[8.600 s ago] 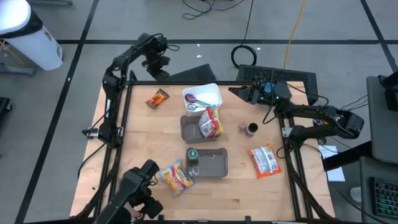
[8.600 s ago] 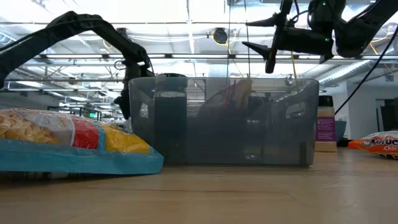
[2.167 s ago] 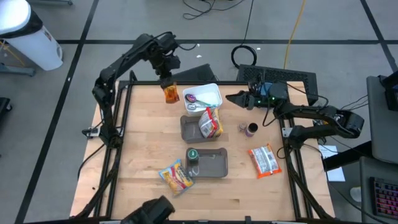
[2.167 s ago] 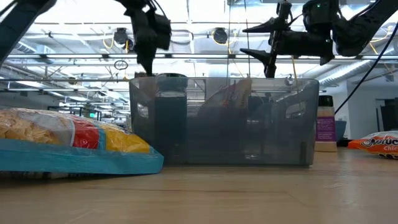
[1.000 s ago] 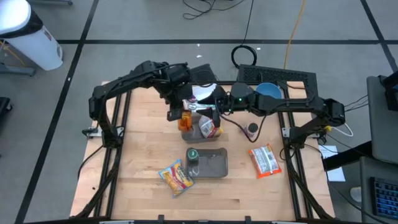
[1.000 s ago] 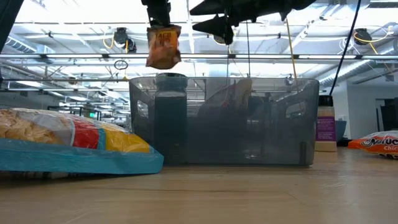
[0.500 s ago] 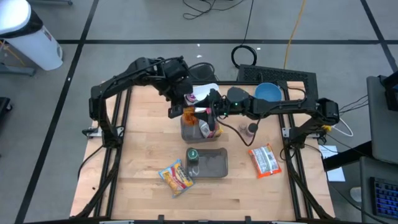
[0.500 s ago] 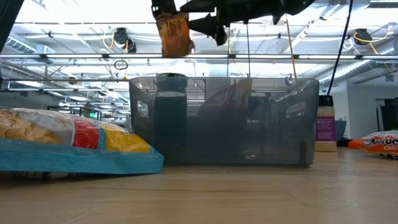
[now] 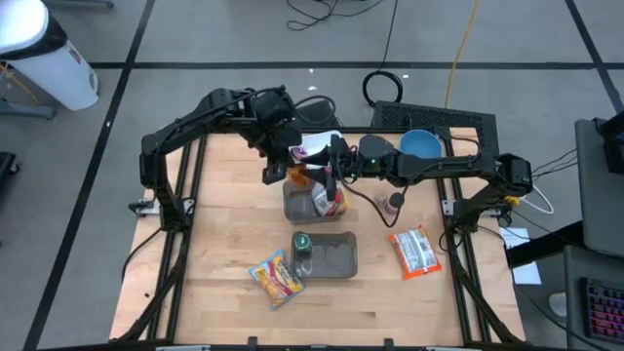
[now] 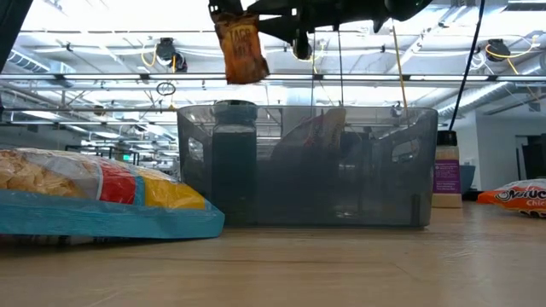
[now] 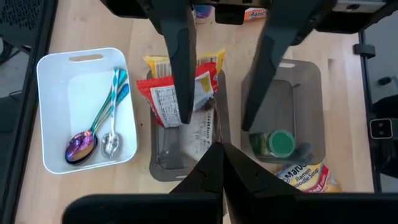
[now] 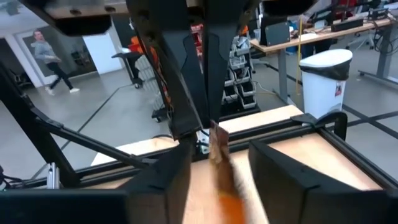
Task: Pick & Place Food Item
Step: Put the orange seasoning pack into the bottom black bin
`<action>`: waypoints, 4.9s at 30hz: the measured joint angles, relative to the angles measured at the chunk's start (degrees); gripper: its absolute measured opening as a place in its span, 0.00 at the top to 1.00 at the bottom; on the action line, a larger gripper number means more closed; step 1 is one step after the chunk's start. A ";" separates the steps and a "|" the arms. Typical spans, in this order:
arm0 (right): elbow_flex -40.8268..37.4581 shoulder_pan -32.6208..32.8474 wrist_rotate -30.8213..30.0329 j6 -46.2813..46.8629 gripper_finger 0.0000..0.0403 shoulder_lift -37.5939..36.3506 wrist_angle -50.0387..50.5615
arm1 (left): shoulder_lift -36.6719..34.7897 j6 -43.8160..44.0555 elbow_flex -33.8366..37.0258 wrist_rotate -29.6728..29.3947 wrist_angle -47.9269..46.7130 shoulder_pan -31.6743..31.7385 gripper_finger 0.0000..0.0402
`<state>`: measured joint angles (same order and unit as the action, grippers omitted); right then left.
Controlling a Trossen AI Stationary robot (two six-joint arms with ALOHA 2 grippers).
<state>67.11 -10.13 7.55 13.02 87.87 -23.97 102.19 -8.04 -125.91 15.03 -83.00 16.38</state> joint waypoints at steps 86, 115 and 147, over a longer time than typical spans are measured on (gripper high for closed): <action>-1.13 -5.92 -1.84 -3.74 0.50 -18.58 34.26 | 0.11 4.61 0.00 3.73 -5.71 -2.27 1.00; -34.08 -5.88 4.62 13.98 0.51 -44.69 7.46 | 0.98 47.94 0.21 -18.41 9.81 -29.07 1.00; -34.07 1.09 -6.14 26.01 0.56 -33.30 -2.89 | 1.01 36.57 27.78 -16.70 23.76 -34.41 1.00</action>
<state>33.04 -9.04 1.41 39.03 54.57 -26.86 103.20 28.52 -98.12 -1.67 -59.25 -18.03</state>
